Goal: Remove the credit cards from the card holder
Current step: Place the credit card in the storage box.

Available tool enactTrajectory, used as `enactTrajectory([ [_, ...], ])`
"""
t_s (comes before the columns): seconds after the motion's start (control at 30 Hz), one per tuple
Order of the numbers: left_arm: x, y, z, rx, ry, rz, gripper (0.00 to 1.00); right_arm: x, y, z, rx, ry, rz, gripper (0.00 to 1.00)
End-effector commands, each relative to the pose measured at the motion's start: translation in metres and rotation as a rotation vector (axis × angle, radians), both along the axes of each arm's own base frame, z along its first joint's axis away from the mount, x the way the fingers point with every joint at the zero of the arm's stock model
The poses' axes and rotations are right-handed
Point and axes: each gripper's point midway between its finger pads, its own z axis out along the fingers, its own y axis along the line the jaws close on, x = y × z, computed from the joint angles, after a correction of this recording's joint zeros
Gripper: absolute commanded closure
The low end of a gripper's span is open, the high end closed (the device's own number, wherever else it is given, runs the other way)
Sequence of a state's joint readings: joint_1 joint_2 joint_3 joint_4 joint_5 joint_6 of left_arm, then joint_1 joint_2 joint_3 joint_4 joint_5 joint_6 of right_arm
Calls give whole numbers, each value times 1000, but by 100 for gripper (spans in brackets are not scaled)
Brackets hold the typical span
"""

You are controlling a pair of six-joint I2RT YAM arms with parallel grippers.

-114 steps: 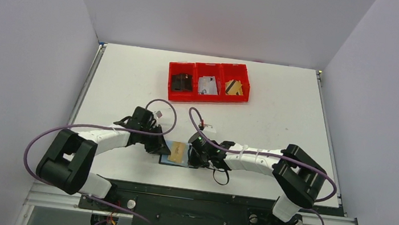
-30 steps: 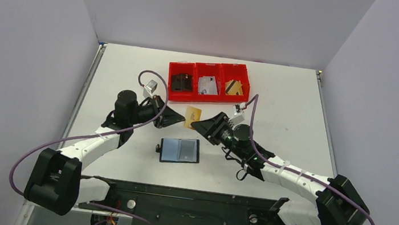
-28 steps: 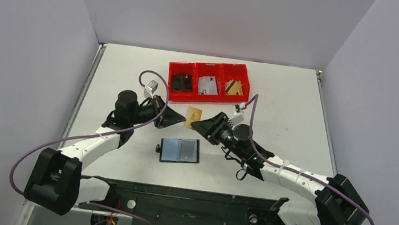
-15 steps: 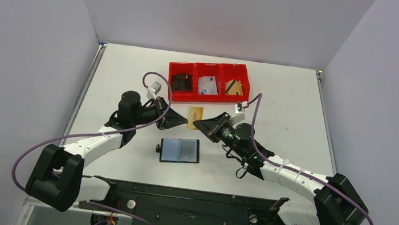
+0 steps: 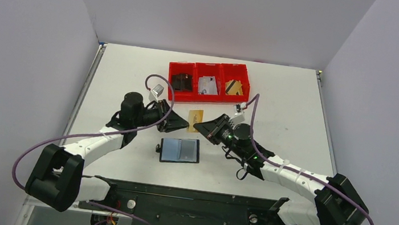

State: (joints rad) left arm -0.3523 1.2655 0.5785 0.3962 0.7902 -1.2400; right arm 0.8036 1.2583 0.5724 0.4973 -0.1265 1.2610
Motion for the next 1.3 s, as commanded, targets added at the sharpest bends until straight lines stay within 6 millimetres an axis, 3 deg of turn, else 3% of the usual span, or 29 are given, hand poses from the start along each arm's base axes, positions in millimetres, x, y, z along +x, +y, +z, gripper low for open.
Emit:
enactTrajectory([
  [0.0,-3,-6,23,-14,-87,-57,75,8,-8,15,-15,-52,-44,100],
  [0.2,-1,-6,22,6,-83,-52,56,9,-10,16,-34,-58,-51,100],
  [0.4,4,0,12,102,-82,-25,54,11,-18,19,-69,-68,-76,100],
  [0.57,9,18,-4,296,-68,43,52,18,-32,15,-125,-64,-115,100],
  [0.77,13,42,-8,476,-94,101,48,32,-57,9,-232,-63,-168,100],
  [0.83,13,46,-9,508,-99,104,48,41,-65,15,-273,-74,-185,100],
  [0.93,11,49,-13,532,-95,96,47,61,-87,8,-405,-56,-256,100],
  [1.17,3,52,-24,560,-90,65,47,111,-125,27,-621,-98,-340,100],
  [1.27,-1,54,-27,572,-91,53,47,135,-152,19,-734,-77,-391,100],
])
